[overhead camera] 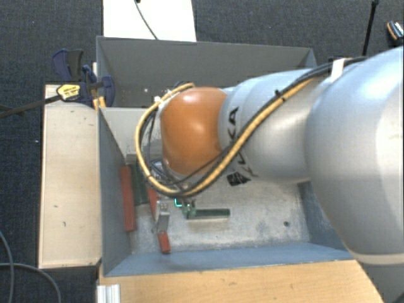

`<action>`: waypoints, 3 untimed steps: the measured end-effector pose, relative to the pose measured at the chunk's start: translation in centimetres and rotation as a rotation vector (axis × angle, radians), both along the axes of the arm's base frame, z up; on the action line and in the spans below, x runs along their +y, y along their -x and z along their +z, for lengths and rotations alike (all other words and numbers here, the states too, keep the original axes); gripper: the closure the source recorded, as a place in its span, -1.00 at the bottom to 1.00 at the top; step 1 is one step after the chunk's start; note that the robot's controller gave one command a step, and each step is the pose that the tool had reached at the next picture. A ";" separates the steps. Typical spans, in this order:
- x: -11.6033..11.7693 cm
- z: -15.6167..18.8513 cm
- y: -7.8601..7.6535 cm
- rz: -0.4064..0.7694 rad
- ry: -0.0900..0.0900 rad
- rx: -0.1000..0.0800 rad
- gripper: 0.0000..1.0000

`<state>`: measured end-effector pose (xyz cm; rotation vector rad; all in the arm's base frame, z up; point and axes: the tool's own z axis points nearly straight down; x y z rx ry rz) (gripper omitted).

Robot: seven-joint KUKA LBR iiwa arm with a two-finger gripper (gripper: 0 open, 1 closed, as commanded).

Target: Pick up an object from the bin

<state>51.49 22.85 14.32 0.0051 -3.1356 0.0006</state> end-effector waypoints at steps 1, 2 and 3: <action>-1.3 -7.2 3.2 0.550 -0.004 -0.017 -1.00; -1.2 -4.2 2.4 0.993 -0.004 -0.011 -1.00; 1.0 -1.4 0.3 1.290 -0.005 -0.012 -1.00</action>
Offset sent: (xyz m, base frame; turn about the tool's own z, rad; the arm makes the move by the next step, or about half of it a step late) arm -0.0347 -0.0137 -0.0732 -0.5508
